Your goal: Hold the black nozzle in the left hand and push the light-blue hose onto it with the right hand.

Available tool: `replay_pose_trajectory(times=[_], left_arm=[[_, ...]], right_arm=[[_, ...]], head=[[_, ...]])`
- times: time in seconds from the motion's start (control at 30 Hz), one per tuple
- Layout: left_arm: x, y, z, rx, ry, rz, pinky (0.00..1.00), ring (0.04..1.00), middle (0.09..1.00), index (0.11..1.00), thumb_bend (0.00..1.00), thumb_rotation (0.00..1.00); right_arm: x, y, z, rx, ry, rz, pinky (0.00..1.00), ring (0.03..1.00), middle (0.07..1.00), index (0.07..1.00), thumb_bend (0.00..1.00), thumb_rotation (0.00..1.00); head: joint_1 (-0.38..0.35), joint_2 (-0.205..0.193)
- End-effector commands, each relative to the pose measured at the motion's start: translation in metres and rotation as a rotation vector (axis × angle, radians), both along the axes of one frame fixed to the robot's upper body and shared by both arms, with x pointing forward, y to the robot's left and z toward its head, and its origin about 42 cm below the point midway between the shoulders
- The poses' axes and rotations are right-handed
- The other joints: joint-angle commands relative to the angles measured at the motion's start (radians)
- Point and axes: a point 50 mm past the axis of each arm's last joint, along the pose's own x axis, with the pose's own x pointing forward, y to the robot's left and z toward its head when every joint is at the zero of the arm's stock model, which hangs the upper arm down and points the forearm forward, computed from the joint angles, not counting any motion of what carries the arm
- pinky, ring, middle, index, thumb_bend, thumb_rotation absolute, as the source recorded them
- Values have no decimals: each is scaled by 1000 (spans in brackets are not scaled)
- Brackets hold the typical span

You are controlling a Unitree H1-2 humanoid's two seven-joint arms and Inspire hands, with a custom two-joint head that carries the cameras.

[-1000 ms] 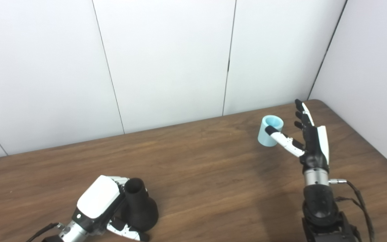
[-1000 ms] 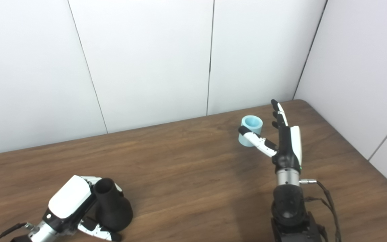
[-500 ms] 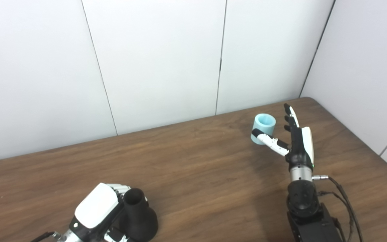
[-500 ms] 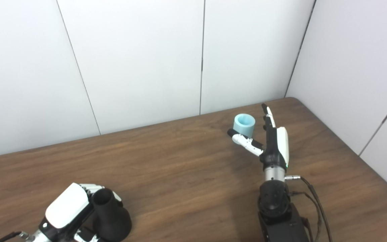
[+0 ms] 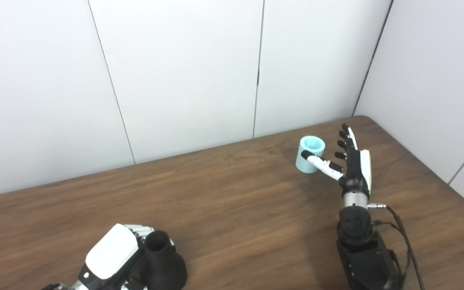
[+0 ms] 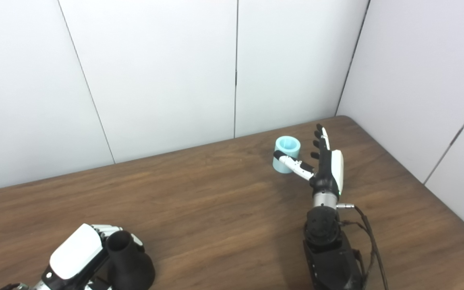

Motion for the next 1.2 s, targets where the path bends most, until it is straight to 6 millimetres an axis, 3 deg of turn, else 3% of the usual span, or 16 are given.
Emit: replay_pose_trajectory(times=[0.0,0.03,0.07,0.13,0.2,0.27,0.3,0.33,0.5,0.57,0.6,0.67,0.93,1.1,1.17], left_arm=[[-55,5,-55,35,166,-34,407,502,488,486,522,0],[-55,5,-55,35,168,-33,413,503,487,486,522,0],[-55,5,-55,33,167,-33,418,503,487,487,522,0],[-55,5,-55,35,169,-32,420,502,487,487,522,0],[-55,5,-55,32,164,-31,411,501,489,485,522,0],[-55,6,-55,30,154,-31,394,495,489,485,522,0],[-56,6,-55,27,158,-30,391,494,489,485,522,0],[-56,6,-54,25,159,-30,387,495,489,485,522,0],[-57,4,-51,15,162,-34,403,498,487,486,522,0],[-57,4,-51,18,172,-33,409,499,488,484,522,0],[-57,4,-51,18,173,-33,411,500,489,483,522,0],[-58,4,-50,16,172,-32,415,497,489,482,522,0],[-60,5,-48,11,175,-29,404,498,486,487,522,0],[-60,6,-47,13,179,-27,401,497,485,488,522,0],[-60,7,-48,18,182,-26,413,499,486,487,522,0]], right_arm=[[12,-10,26,-26,-108,-11,617,760,818,941,987,395],[12,-11,25,-21,-110,-12,519,668,733,942,992,393],[13,-12,24,-18,-110,-11,478,639,704,942,994,390],[16,-15,21,-17,-100,-9,446,615,679,944,999,386],[18,-16,19,-18,-83,-8,485,664,731,941,1000,390],[20,-17,16,-28,-61,-4,334,479,544,944,1000,402],[20,-17,14,-36,-49,1,305,444,508,945,1000,405],[21,-17,12,-43,-38,4,346,503,573,943,1000,407],[25,-14,5,-56,8,18,229,340,414,935,1000,376],[27,-12,2,-65,21,40,437,608,684,934,1000,368],[28,-11,1,-81,35,54,500,683,760,934,1000,368],[29,-8,0,-92,49,72,736,867,926,937,1000,385],[38,0,1,-163,119,109,865,931,975,943,1000,435],[38,-1,0,-196,149,103,863,938,989,958,1000,461],[36,1,0,-216,138,85,792,879,927,915,1000,468]], head=[[-3,1],[-3,0],[-2,0],[3,0],[4,2],[6,2],[8,3],[10,3],[16,4],[18,5],[19,6],[19,6],[23,9],[19,11],[17,11]])
